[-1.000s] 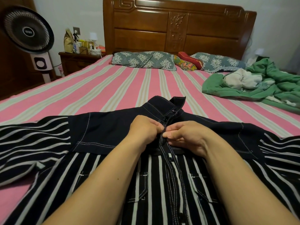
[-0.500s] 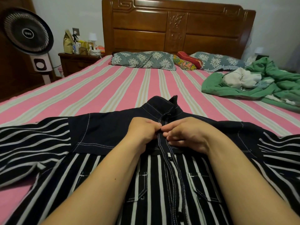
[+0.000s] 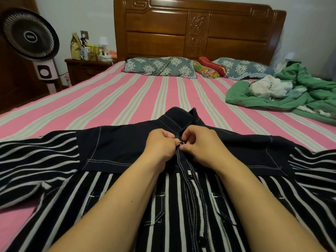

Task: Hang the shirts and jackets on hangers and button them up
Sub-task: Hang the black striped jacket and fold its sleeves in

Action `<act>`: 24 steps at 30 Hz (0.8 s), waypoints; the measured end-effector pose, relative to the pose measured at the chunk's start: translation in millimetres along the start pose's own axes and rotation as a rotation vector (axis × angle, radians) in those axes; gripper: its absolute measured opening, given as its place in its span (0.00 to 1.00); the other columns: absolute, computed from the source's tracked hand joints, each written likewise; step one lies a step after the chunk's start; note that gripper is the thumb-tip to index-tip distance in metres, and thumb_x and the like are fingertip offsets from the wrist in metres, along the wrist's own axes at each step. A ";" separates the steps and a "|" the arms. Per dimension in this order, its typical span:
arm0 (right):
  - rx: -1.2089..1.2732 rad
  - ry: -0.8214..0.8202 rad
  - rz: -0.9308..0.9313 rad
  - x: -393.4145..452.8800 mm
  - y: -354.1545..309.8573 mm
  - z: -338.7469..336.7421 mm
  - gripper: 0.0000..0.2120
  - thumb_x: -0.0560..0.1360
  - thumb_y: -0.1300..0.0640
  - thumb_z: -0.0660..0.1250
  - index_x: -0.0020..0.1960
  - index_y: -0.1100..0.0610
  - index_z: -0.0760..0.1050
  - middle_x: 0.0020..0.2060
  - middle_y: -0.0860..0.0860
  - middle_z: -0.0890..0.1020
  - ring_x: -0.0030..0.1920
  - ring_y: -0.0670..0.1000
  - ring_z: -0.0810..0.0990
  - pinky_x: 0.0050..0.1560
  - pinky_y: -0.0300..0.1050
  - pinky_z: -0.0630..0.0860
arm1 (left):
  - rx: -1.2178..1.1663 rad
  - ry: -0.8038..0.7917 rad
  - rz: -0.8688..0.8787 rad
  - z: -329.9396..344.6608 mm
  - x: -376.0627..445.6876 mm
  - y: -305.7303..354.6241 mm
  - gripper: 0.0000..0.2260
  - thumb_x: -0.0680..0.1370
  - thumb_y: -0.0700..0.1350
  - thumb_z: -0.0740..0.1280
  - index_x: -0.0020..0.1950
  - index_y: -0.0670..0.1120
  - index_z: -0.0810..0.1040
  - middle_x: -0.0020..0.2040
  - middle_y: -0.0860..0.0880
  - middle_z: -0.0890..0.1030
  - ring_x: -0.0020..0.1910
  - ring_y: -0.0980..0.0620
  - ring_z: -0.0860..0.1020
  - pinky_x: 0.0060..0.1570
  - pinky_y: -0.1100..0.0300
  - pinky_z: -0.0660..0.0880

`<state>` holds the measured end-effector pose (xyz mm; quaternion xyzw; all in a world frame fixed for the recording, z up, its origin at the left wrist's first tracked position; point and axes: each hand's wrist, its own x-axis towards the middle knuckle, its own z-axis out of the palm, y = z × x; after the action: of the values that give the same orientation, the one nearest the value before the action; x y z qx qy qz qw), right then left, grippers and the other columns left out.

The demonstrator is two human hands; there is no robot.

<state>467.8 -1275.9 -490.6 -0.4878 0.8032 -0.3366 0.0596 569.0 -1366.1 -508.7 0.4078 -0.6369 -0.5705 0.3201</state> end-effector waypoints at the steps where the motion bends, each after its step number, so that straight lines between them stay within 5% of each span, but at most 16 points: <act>1: -0.063 0.017 -0.040 0.4 0.0 -0.6 0.08 0.70 0.54 0.77 0.42 0.49 0.78 0.36 0.46 0.81 0.40 0.47 0.81 0.44 0.47 0.79 | 0.004 -0.007 0.003 -0.6 0.1 0.6 0.07 0.76 0.35 0.72 0.43 0.45 0.77 0.36 0.45 0.79 0.34 0.49 0.77 0.39 0.55 0.77; 6: -0.256 0.003 0.032 -2.4 -2.0 4.0 0.06 0.72 0.49 0.71 0.41 0.51 0.78 0.42 0.50 0.81 0.46 0.54 0.80 0.43 0.46 0.74 | 0.189 -0.043 0.118 -0.3 -3.4 -0.3 0.06 0.75 0.37 0.72 0.43 0.46 0.78 0.39 0.48 0.81 0.38 0.48 0.79 0.45 0.49 0.80; 9: -0.224 -0.027 0.136 -1.1 0.6 7.7 0.10 0.73 0.52 0.68 0.37 0.56 0.78 0.37 0.53 0.80 0.42 0.57 0.79 0.42 0.47 0.75 | 0.770 0.046 0.354 -1.5 -8.2 -2.7 0.05 0.77 0.42 0.68 0.48 0.52 0.79 0.48 0.53 0.74 0.52 0.47 0.73 0.49 0.51 0.72; 11: -0.142 -0.031 0.208 0.7 2.1 6.5 0.10 0.73 0.52 0.68 0.37 0.57 0.80 0.35 0.53 0.82 0.42 0.56 0.80 0.44 0.47 0.78 | 0.942 0.046 0.378 -4.7 -7.2 -4.7 0.04 0.79 0.48 0.67 0.52 0.56 0.79 0.51 0.52 0.68 0.57 0.45 0.68 0.55 0.51 0.66; 16: 0.080 0.532 0.276 4.0 -4.1 -26.2 0.09 0.78 0.57 0.64 0.42 0.57 0.81 0.33 0.50 0.79 0.35 0.51 0.76 0.38 0.44 0.66 | 0.753 0.094 0.327 -6.4 -3.9 -7.5 0.04 0.77 0.44 0.66 0.48 0.54 0.74 0.50 0.54 0.74 0.53 0.48 0.71 0.52 0.52 0.63; 18: 0.210 0.589 0.293 7.8 -9.1 -40.1 0.06 0.76 0.59 0.65 0.44 0.55 0.80 0.37 0.49 0.81 0.40 0.53 0.78 0.42 0.45 0.72 | 0.590 0.124 0.273 -8.2 -3.6 -7.8 0.10 0.76 0.39 0.62 0.48 0.55 0.76 0.50 0.55 0.79 0.54 0.48 0.75 0.54 0.52 0.66; 21: 0.451 0.200 0.386 19.1 -31.4 -35.3 0.08 0.74 0.52 0.69 0.42 0.56 0.77 0.36 0.52 0.80 0.35 0.53 0.79 0.46 0.55 0.83 | 0.572 0.088 0.236 -10.8 -4.1 -5.8 0.17 0.75 0.38 0.61 0.49 0.57 0.83 0.53 0.53 0.83 0.59 0.46 0.76 0.62 0.50 0.68; 24: 0.142 -0.121 0.489 43.2 -45.1 -5.6 0.29 0.74 0.34 0.66 0.56 0.60 0.77 0.49 0.57 0.83 0.48 0.57 0.83 0.49 0.52 0.80 | 0.622 0.021 0.238 -11.5 -7.8 -3.6 0.21 0.75 0.38 0.60 0.53 0.60 0.86 0.57 0.52 0.84 0.63 0.45 0.74 0.64 0.49 0.65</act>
<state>476.6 -1322.2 -449.2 -0.2932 0.8666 -0.3379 0.2211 583.3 -1364.6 -510.2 0.4146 -0.8203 -0.3034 0.2512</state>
